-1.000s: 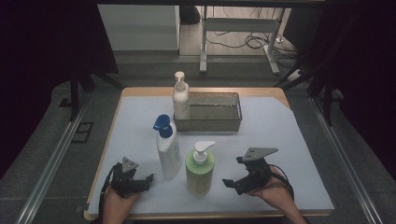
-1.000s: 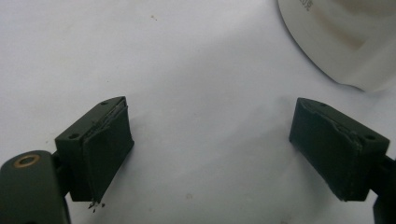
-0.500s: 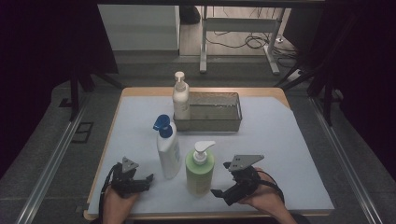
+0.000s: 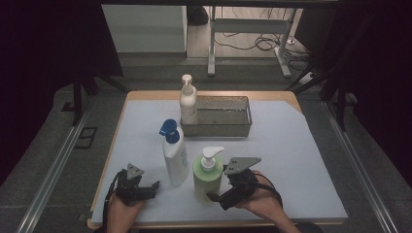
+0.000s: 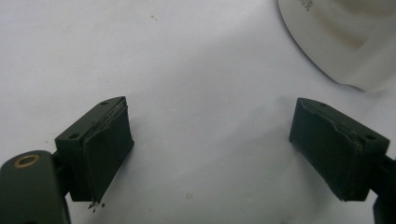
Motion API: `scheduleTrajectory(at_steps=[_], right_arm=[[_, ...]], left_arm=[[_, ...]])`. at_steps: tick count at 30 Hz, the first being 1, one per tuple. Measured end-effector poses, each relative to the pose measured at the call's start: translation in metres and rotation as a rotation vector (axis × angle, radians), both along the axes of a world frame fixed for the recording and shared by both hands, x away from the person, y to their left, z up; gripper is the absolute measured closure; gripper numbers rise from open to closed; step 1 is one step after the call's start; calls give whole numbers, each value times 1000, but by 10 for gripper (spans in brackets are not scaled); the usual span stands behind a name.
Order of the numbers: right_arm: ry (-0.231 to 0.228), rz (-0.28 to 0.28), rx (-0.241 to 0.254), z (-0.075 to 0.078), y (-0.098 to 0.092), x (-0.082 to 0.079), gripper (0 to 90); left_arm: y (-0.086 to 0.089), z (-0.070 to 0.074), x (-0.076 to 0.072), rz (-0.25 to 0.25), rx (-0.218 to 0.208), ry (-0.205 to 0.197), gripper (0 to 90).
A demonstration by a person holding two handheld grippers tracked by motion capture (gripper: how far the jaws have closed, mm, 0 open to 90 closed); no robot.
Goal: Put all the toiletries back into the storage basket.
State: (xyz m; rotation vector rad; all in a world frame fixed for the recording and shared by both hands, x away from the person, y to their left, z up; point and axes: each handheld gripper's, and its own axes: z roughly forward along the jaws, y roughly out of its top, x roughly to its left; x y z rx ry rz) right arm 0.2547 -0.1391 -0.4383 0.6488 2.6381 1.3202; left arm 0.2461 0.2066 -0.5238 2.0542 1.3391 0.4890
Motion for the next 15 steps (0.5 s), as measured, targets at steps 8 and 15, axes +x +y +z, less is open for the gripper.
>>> scheduleTrajectory(at_steps=[8, 15], right_arm=[[-16, 2, 36, 8, 9, 1, 45], [-30, 3, 33, 11, 17, 3, 75]], left_arm=[[0, 0, 0, -1, 0, 2, 125], [0, 0, 0, -1, 0, 2, 125]])
